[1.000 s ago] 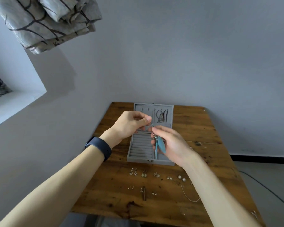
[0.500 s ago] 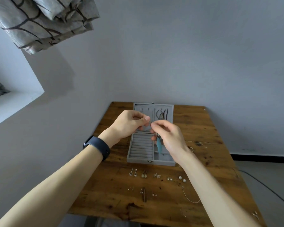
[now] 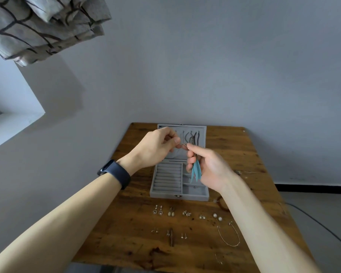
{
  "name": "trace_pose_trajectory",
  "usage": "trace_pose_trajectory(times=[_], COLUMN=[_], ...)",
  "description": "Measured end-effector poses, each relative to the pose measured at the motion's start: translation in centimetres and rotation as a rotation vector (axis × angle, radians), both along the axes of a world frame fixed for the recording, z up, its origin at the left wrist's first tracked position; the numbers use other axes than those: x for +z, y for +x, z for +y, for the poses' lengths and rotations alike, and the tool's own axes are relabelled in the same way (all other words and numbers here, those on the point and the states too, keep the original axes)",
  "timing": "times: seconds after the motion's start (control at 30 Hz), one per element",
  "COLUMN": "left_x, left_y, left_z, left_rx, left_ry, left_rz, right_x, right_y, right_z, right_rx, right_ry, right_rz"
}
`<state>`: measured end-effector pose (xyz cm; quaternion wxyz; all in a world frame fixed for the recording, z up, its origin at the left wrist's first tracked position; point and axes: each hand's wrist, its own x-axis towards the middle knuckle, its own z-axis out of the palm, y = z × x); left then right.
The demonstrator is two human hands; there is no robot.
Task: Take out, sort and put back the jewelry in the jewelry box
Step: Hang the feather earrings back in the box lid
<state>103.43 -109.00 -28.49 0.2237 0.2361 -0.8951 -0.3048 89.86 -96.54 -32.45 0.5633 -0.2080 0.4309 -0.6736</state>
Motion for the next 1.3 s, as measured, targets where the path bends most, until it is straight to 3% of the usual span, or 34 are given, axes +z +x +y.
trace_pose_trajectory(times=[0.13,0.33,0.73,0.93,1.17,1.3], left_x=[-0.2,-0.6,-0.9,-2.1,-3.2,-3.9], left_y=[0.0,0.1,-0.6,-1.7,-4.5,-6.4], left_z=[-0.5,-0.6,-1.7,-3.2,-7.1,-9.8], left_rx=[-0.011,0.022,0.069,0.073,0.095,0.115], left_ry=[0.051,0.394,0.396,0.009,0.068,0.117], left_rz=[0.009,0.089,0.11,-0.076,-0.18,-0.191], right_x=[-0.6,-1.1,-1.9,-2.9,-4.9,-5.9], right_y=[0.3,1.5,1.3,0.0,-3.2,-5.1], right_z=[0.0,-0.1,-1.3,-2.7,-7.0,-10.4], right_rx=[-0.093,-0.258,-0.259,-0.263,-0.266,-0.268], right_ry=[-0.025,0.006,0.026,0.05,0.065,0.087], right_rz=[0.294,0.671,0.629,0.64,0.979,1.023])
